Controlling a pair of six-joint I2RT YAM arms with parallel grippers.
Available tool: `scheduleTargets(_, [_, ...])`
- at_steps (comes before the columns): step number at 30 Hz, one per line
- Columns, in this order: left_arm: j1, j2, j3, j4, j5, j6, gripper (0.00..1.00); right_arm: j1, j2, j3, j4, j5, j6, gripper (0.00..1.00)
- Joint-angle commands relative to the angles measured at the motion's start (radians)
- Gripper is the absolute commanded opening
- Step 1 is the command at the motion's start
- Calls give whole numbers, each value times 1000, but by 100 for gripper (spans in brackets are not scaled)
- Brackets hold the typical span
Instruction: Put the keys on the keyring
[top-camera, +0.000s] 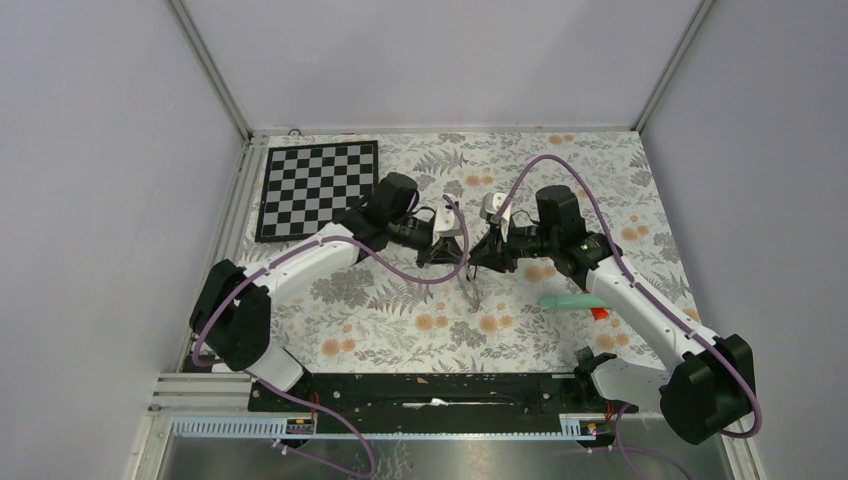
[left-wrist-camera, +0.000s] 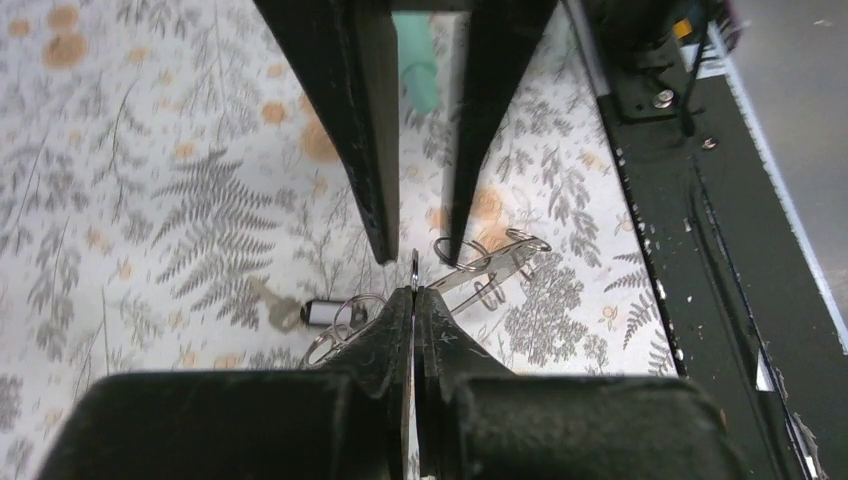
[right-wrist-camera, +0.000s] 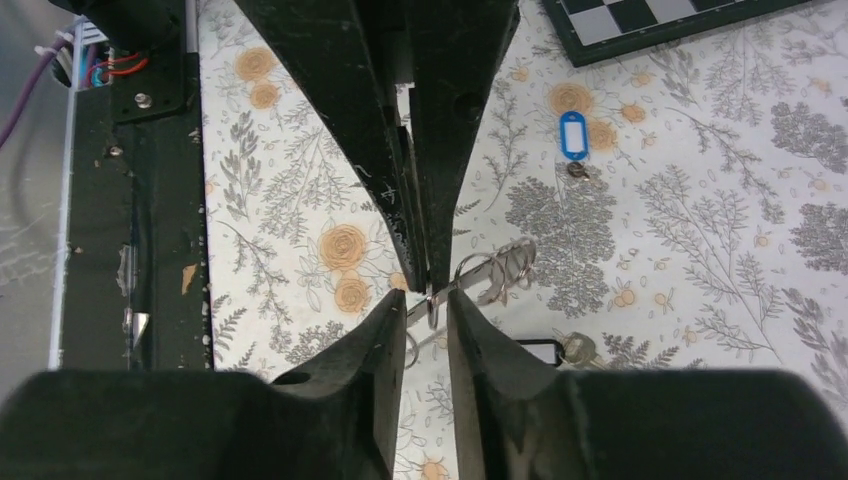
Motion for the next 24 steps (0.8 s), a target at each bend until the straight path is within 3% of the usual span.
scheduleTargets(1, [-27, -7, 141, -204, -230, 35, 0, -4, -36, 2, 32, 45, -44, 46])
scheduleTargets(3, [-53, 13, 218, -318, -318, 42, 0, -4, -38, 4, 31, 47, -44, 59])
scheduleTargets(6, [-89, 46, 310, -435, -405, 24, 0, -4, -32, 13, 33, 28, -37, 63])
scheduleTargets(11, [-103, 64, 347, -481, -360, -30, 0, -4, -28, 20, 45, 21, -21, 62])
scheduleTargets(24, [-102, 9, 274, -421, -221, 8, 0, -11, -43, 4, 46, -19, -28, 52])
